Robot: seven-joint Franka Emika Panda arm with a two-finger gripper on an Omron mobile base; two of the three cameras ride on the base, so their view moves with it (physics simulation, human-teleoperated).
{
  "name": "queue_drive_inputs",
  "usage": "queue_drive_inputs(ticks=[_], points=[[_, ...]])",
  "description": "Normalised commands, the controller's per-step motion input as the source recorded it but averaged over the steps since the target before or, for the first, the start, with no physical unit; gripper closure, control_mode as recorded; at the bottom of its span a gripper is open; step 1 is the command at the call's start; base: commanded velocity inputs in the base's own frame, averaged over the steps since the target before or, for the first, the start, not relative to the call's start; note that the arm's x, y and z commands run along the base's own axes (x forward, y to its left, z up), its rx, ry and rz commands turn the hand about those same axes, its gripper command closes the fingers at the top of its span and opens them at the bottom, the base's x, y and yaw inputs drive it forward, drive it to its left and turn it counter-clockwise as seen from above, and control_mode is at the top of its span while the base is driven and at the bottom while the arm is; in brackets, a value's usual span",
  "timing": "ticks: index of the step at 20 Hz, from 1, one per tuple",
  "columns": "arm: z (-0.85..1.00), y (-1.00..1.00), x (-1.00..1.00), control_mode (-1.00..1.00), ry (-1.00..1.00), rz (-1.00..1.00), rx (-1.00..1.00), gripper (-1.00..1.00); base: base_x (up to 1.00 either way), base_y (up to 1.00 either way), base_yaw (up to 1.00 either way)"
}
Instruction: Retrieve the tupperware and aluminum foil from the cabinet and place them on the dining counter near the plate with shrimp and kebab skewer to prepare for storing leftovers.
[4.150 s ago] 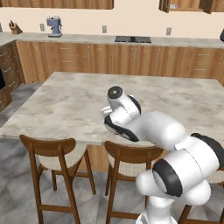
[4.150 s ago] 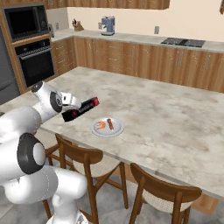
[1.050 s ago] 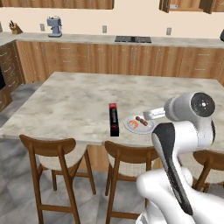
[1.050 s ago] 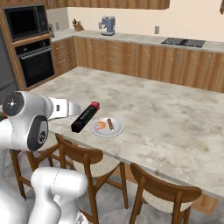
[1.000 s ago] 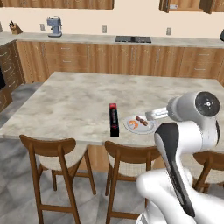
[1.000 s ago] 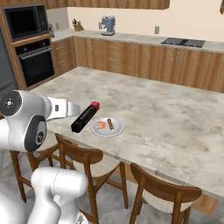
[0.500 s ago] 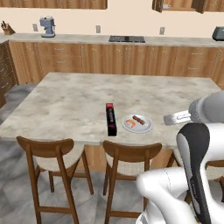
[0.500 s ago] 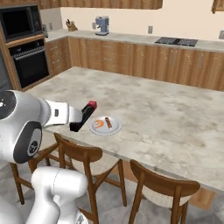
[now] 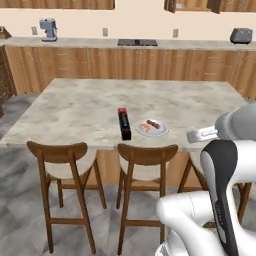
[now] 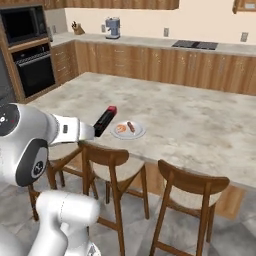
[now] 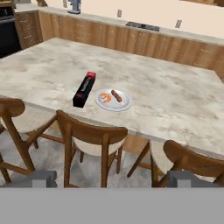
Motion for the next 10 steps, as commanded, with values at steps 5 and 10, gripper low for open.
queue_drive_inputs(ticks=[5,10], points=[[0.00,0.00,0.00,1.00,0.00,0.00,0.00,-1.00,-0.31,-0.74,-0.40],[0.00,0.00,0.00,1.00,0.00,0.00,0.00,-1.00,0.04,-0.77,-0.74]])
